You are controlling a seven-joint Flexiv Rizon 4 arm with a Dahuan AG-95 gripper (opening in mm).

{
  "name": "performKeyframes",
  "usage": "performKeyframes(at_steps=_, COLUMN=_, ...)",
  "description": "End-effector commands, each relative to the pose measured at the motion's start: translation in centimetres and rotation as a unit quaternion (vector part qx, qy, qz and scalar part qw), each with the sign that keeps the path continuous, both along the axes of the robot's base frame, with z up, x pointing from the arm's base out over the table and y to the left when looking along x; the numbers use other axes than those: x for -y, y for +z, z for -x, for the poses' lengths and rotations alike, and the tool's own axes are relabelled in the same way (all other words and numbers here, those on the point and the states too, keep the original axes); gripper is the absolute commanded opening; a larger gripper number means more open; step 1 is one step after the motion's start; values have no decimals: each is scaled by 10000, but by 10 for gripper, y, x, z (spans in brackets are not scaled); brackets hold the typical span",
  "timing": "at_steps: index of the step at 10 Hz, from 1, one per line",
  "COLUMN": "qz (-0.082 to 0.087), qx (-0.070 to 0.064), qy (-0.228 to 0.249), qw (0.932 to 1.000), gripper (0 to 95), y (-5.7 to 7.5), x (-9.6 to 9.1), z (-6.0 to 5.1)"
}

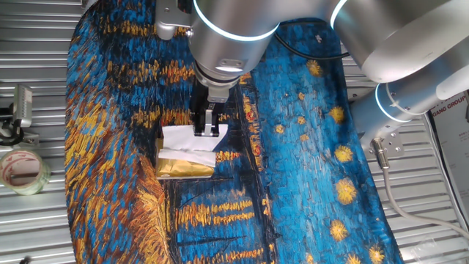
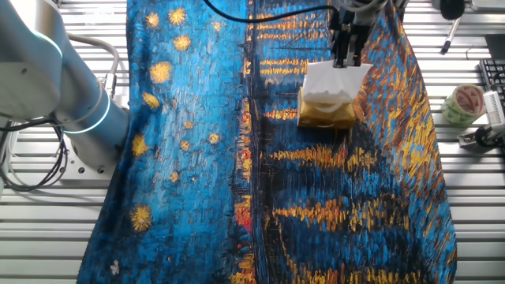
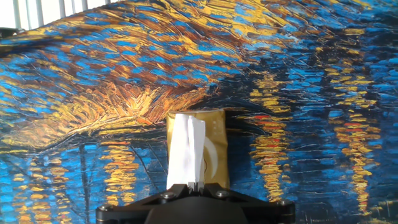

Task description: Pull out a napkin

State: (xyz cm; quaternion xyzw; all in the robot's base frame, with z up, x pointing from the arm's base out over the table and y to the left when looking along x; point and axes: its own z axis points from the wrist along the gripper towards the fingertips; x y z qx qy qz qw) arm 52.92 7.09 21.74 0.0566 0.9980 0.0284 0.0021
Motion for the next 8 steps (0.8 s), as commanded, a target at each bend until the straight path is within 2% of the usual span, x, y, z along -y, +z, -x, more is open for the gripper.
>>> performKeyframes(at_steps=1, qz=5, qx=-10, qy=1, qw=10000, gripper=0, y=0, x=0, z=0)
performKeyframes(at_steps=4, qz=-8, qx=-25, qy=-10, qw=10000, gripper=0, y=1, x=0, z=0)
performKeyframes(at_steps=8, qz=-55, qx=-117, qy=33, qw=9999, gripper=0, y=8, x=5, z=2)
